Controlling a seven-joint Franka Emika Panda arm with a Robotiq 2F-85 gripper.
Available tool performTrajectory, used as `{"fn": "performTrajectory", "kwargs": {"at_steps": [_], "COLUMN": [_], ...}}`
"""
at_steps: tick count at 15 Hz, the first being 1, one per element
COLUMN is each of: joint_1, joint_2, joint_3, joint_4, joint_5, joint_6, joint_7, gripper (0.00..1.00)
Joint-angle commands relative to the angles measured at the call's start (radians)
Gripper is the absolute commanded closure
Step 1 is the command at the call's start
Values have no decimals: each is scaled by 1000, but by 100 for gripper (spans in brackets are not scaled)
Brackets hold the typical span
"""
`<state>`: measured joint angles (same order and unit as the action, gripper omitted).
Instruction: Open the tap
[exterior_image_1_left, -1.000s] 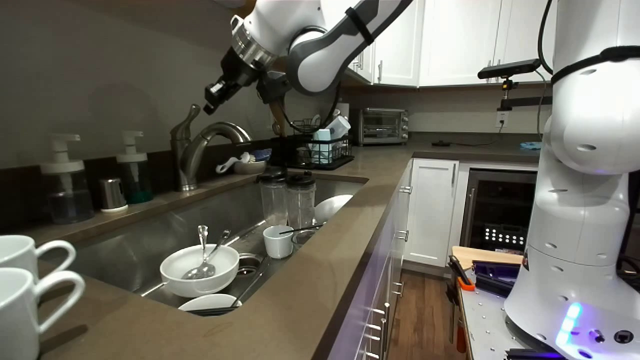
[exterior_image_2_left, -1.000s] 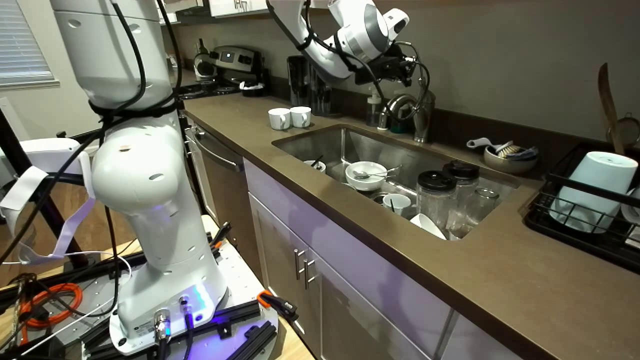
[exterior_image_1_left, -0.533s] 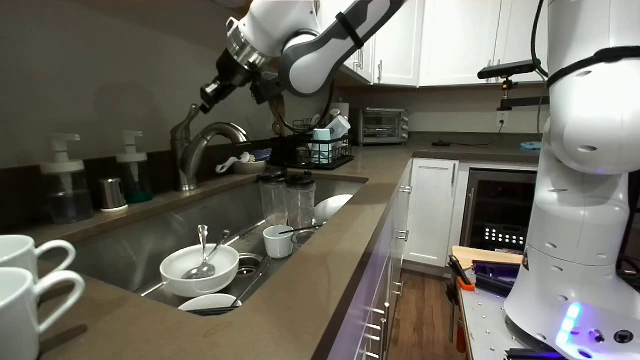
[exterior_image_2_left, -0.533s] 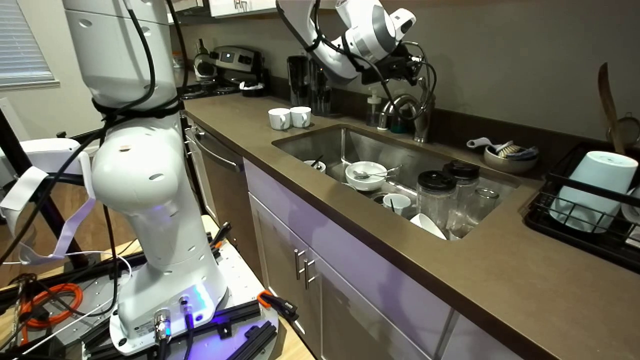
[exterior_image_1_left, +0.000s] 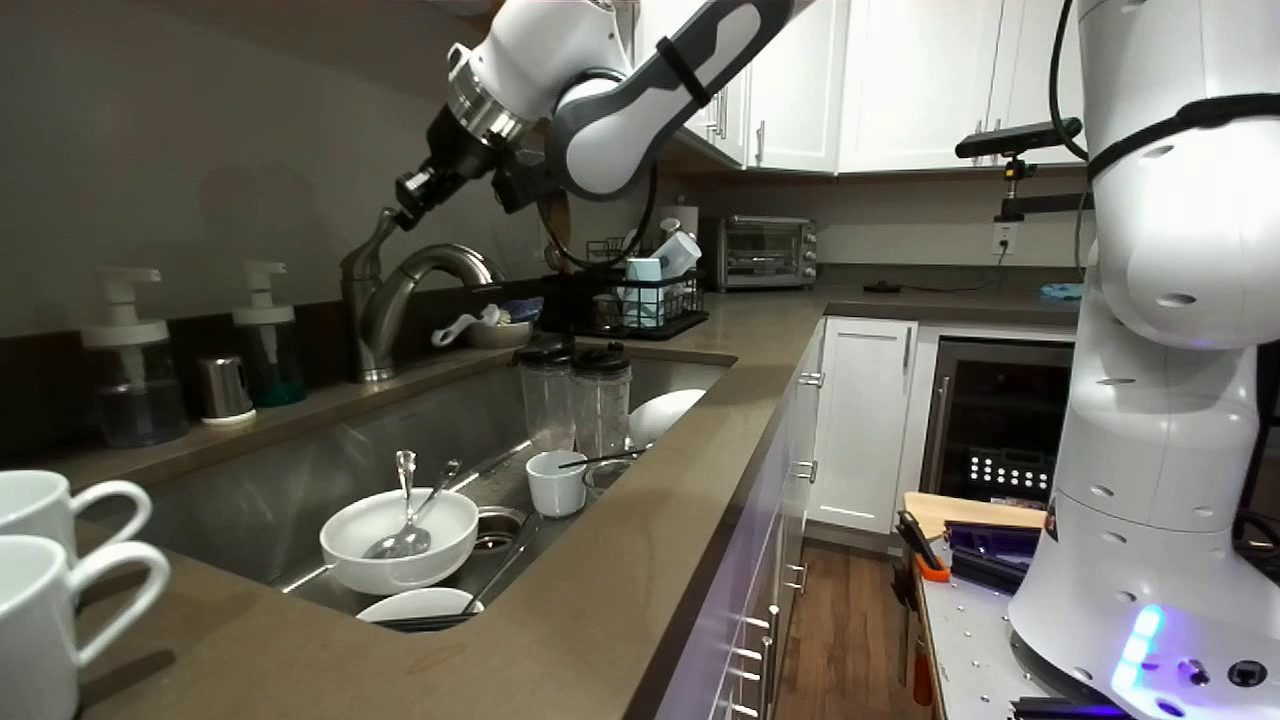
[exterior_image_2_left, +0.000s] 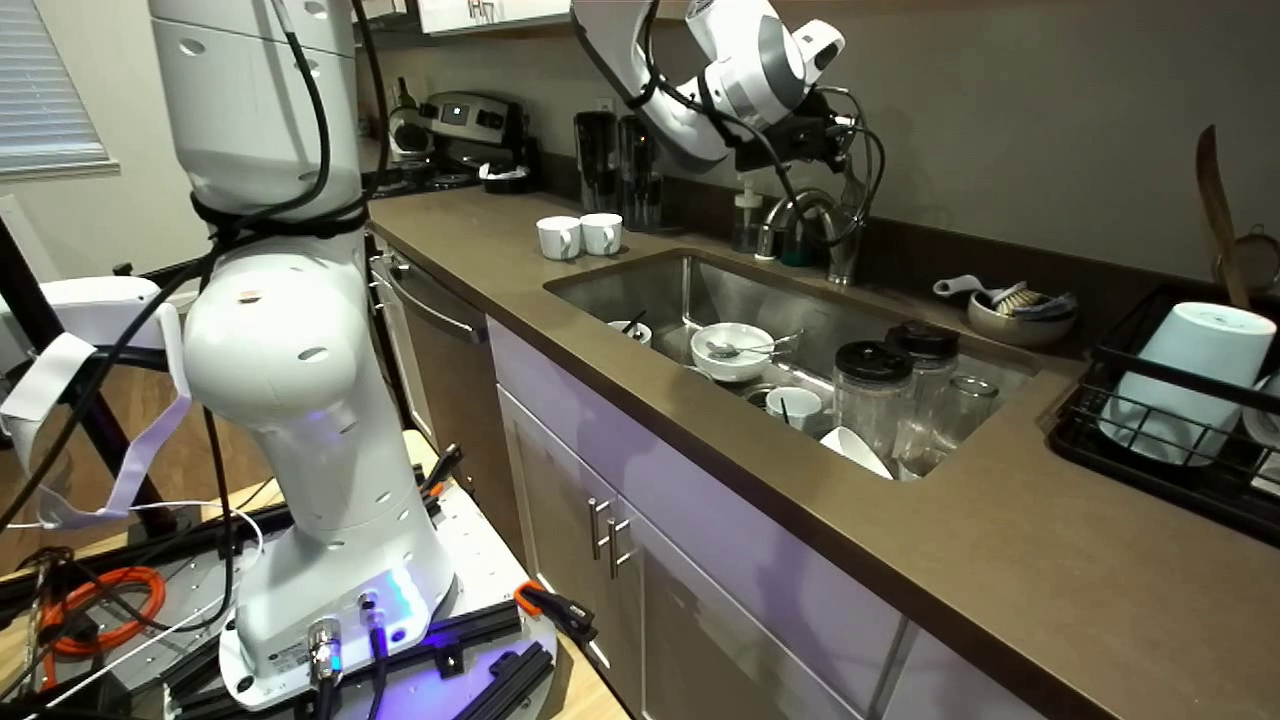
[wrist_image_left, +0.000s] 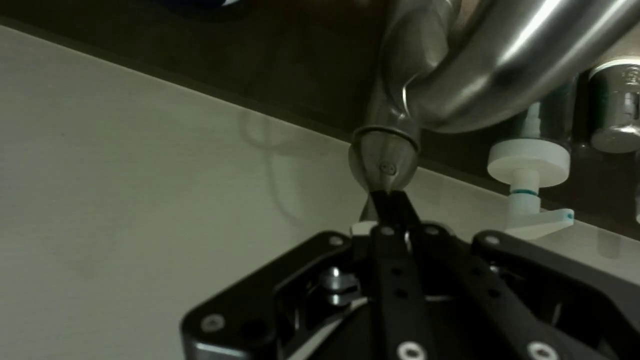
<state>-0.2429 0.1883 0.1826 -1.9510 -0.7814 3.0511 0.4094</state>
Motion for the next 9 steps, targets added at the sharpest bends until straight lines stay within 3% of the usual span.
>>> {"fn": "performTrajectory", "kwargs": {"at_steps": [1,9], "joint_1": [11,-1], "joint_2": [25,40], "joint_3": [-18,17], "joint_4": [44,55], "joint_5": [-41,11], "joint_6": [-4,-11], "joint_7": [4,-47], "gripper": [95,96]}}
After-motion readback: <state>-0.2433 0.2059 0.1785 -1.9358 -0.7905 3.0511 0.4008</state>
